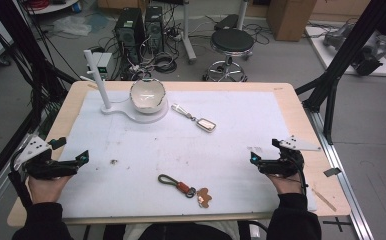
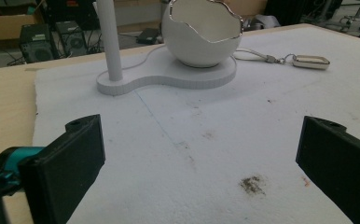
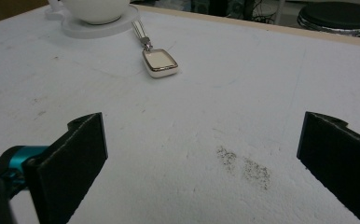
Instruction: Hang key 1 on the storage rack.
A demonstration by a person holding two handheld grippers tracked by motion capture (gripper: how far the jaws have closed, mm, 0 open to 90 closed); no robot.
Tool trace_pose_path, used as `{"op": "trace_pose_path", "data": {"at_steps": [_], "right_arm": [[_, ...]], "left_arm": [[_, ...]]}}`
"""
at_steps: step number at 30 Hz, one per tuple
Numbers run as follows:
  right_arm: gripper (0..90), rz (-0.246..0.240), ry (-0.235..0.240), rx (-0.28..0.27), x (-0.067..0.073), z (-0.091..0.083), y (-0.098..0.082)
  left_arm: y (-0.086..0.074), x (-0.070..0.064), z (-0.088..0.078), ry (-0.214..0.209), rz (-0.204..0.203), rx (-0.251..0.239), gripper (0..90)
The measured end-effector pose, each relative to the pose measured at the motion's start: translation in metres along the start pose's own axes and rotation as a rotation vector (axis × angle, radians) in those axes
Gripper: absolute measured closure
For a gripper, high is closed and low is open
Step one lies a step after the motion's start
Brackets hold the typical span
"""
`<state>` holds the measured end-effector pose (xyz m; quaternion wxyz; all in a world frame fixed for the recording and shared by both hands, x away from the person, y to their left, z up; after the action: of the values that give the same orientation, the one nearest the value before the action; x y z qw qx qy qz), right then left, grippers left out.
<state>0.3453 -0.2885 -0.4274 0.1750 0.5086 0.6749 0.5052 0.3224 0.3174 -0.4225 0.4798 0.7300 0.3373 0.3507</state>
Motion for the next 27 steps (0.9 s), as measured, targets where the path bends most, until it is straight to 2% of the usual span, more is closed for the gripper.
{"op": "trace_pose_path", "data": {"at_steps": [8, 13, 27], "right_arm": [[0.5, 0.0, -0.001, 0.014, 0.003, 0.0, 0.0], [0.5, -0.027, 0.005, 0.025, 0.012, 0.002, 0.001], [0.5, -0.116, 0.027, 0.097, 0.038, 0.014, -0.004]], "left_arm": [[0.0, 0.0, 0.001, -0.003, 0.001, 0.005, 1.6], [-0.001, -0.001, 0.001, -0.008, 0.007, 0.009, 1.7], [-0.001, -0.001, 0.001, -0.01, 0.008, 0.008, 1.7]]}}
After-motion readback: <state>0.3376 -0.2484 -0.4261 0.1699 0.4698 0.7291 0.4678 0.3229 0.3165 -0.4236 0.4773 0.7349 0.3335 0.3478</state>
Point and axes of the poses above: each handheld gripper's, and its own axes: z roughly forward along the jaws, y roughly out of its top, x roughly to its left, the point moved 5 cm from there along z, roughly forward along the jaws, and after that the axes turned 14 degrees about z, right-handed, at the moved point
